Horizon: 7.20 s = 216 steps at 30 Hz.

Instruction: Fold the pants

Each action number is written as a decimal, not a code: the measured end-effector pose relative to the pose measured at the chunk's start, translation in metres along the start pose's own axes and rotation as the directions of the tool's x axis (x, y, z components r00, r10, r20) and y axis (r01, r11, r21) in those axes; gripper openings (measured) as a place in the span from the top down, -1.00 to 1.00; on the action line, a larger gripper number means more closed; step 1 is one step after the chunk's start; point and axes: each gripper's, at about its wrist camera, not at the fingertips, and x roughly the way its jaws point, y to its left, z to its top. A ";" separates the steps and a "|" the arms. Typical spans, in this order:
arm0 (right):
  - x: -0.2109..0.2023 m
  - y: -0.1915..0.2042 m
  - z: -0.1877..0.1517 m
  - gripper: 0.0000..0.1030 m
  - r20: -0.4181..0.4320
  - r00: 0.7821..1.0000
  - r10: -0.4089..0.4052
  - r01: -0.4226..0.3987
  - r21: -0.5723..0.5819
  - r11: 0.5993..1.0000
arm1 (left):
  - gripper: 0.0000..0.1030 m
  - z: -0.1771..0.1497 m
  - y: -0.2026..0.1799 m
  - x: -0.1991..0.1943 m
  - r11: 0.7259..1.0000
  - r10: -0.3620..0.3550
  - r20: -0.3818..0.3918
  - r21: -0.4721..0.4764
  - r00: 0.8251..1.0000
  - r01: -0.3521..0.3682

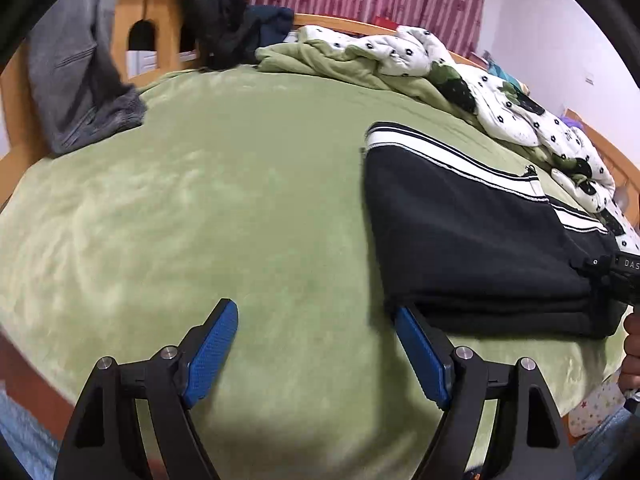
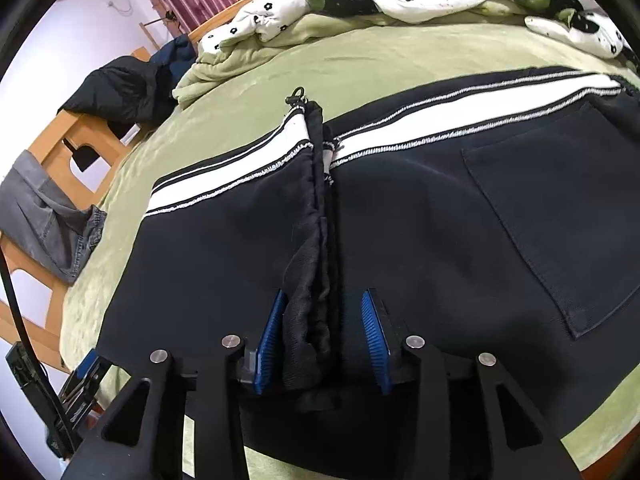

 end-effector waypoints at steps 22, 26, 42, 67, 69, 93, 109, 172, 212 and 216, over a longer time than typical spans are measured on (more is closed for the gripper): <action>-0.008 0.004 -0.004 0.72 0.068 0.996 0.066 -0.066 -0.003 0.998 | -0.51 0.007 -0.024 0.011 0.997 -0.044 -0.007 0.065 0.999 0.044; -0.024 -0.002 -0.014 0.74 0.114 0.993 0.005 -0.005 -0.003 1.000 | -0.51 0.006 -0.021 0.009 0.996 -0.066 -0.011 0.058 0.998 0.067; -0.018 0.013 -0.020 0.28 0.146 0.983 -0.114 0.130 -0.106 0.986 | -0.53 0.045 -0.046 0.001 0.985 -0.126 0.003 0.119 0.992 0.125; -0.129 -0.088 0.017 -0.41 0.233 0.910 -0.342 0.344 0.035 0.938 | -0.50 0.127 -0.061 0.100 0.986 -0.159 -0.174 0.023 0.972 0.166; -0.142 -0.125 0.016 -0.44 0.230 0.877 -0.422 0.414 0.087 0.906 | -0.49 0.133 -0.058 0.113 0.978 -0.210 -0.198 -0.020 0.958 0.210; -0.119 -0.211 0.080 0.74 0.368 0.889 -0.272 0.118 0.390 0.913 | 0.59 0.165 -0.056 0.152 0.876 -0.479 -0.233 -0.190 0.846 0.444; -0.092 -0.070 0.111 0.75 0.377 0.926 -0.026 -0.021 0.118 0.993 | 0.58 0.216 0.077 0.115 0.961 -0.211 -0.178 -0.217 0.961 0.171; -0.115 -0.022 0.079 -0.11 0.315 0.920 -0.233 0.203 0.125 0.971 | 0.53 0.078 0.105 0.075 0.951 -0.157 -0.201 -0.294 0.967 0.093; -0.054 -0.051 0.043 -0.04 0.210 0.977 -0.029 -0.011 0.185 0.983 | 0.16 0.088 -0.211 0.019 0.795 -0.525 -0.208 0.227 0.825 0.563; -0.031 -0.029 0.044 -0.04 0.158 0.984 0.082 -0.106 0.151 0.983 | -0.35 0.088 -0.162 -0.016 0.847 -0.472 -0.072 0.240 0.878 0.475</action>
